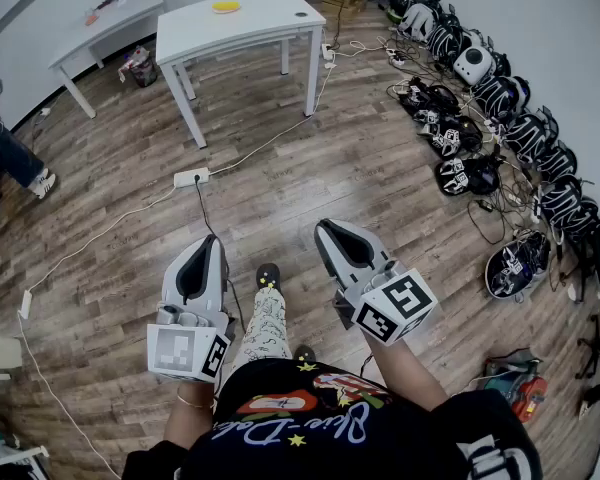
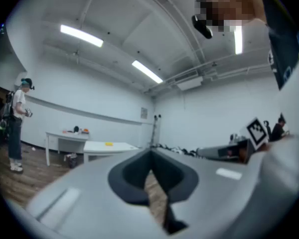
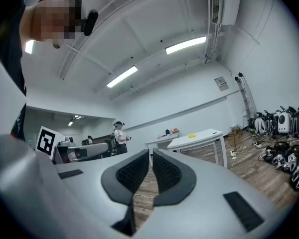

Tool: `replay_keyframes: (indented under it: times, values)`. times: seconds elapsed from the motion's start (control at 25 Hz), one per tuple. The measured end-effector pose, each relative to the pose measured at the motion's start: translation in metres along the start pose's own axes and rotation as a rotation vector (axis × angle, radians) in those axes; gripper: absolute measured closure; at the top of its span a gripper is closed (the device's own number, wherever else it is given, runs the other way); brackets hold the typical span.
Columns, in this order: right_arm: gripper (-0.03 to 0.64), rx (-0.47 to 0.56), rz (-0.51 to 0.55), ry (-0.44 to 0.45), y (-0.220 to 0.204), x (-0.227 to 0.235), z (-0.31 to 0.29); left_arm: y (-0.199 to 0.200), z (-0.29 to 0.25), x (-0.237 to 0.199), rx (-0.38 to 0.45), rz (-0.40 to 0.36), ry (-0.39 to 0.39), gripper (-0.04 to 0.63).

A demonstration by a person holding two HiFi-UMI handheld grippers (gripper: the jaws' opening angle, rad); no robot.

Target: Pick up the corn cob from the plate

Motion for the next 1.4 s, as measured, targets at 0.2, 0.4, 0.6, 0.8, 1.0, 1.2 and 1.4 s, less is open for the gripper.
replay_keyframes:
  times: [0.2,0.4,0.6,0.8,1.0,1.2,1.4]
  values:
    - [0.6,0.014,0.024,0.004,0.007,0.034,-0.074,-0.008,-0.065,-0.051,0.005,-0.002,-0.017,0.598]
    - [0.6,0.011,0.035,0.0,0.027,0.082,-0.195,-0.009,-0.162,-0.141,0.011,-0.007,-0.049,0.598]
    - [0.6,0.035,0.035,-0.023,0.049,0.119,-0.295,0.002,-0.245,-0.225,0.052,0.018,-0.074,0.598]
    - [0.6,-0.005,0.056,-0.049,0.06,0.151,-0.371,0.006,-0.305,-0.282,0.053,-0.003,-0.094,0.598]
    - [0.6,-0.023,0.048,-0.014,0.057,0.19,-0.446,-0.012,-0.362,-0.331,0.051,0.028,-0.074,0.598]
    - [0.6,-0.005,0.037,0.048,0.065,0.26,-0.544,-0.021,-0.45,-0.387,0.03,0.008,-0.035,0.597]
    - [0.6,-0.005,0.024,0.11,0.085,0.339,-0.657,-0.007,-0.566,-0.454,0.069,0.008,0.026,0.598]
Point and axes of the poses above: the fingertips, and each gripper's own axes: z backward along the fingers, x to its right, y out of its top, the point moved 8 cm from there along z, backward along the fingers, and after that the axes turned 4 degrees about -y, right-handed, at the moved point
